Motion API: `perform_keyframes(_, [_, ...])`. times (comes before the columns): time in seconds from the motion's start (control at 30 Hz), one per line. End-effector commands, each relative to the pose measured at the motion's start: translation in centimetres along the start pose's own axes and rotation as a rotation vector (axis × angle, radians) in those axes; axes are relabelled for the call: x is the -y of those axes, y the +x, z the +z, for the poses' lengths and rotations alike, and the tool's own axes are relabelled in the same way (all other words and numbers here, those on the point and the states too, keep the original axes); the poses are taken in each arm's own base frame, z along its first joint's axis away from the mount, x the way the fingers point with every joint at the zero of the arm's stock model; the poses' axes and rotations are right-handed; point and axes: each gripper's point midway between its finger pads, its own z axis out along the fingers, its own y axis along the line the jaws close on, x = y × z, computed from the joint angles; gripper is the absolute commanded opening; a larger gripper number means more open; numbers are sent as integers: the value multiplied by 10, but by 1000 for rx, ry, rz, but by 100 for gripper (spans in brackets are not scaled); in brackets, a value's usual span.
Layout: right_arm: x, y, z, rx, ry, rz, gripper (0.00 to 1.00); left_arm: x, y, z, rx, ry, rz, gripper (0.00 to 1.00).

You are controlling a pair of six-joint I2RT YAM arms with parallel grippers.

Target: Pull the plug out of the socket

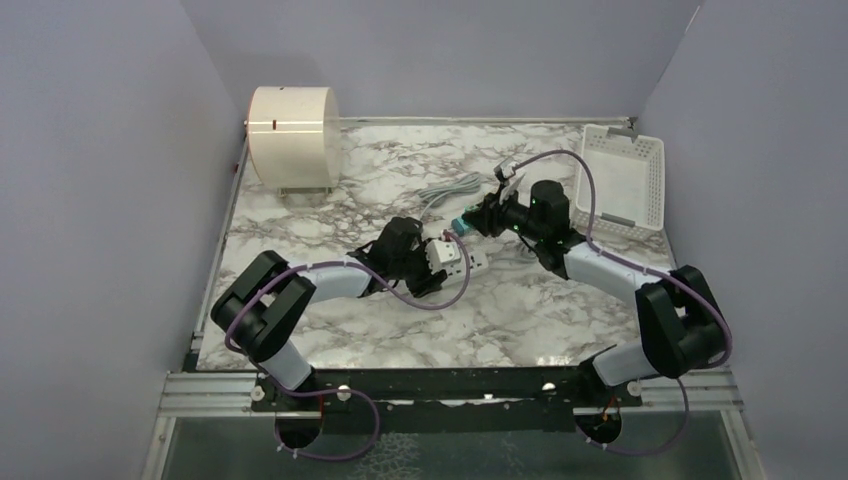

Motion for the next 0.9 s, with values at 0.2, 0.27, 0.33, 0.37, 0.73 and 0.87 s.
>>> perform_keyframes(0.2, [48, -12, 41, -50, -29, 407, 1, 12, -19, -1, 29, 10, -14, 13])
perform_keyframes(0.27, [59, 1, 54, -111, 0, 465, 1, 12, -19, -2, 21, 2, -22, 17])
perform_keyframes(0.33, [65, 16, 65, -169, 1, 499, 1, 10, -19, -3, 14, -6, -22, 23])
perform_keyframes(0.37, [66, 22, 70, -190, -5, 509, 1, 8, -19, -4, 9, -19, -25, 26])
perform_keyframes(0.73, [84, 62, 87, -222, 47, 525, 1, -8, -50, -32, 65, -115, 0, 99])
perform_keyframes(0.87, [92, 74, 98, -232, 58, 535, 1, -5, -73, -46, 141, -87, 2, 99])
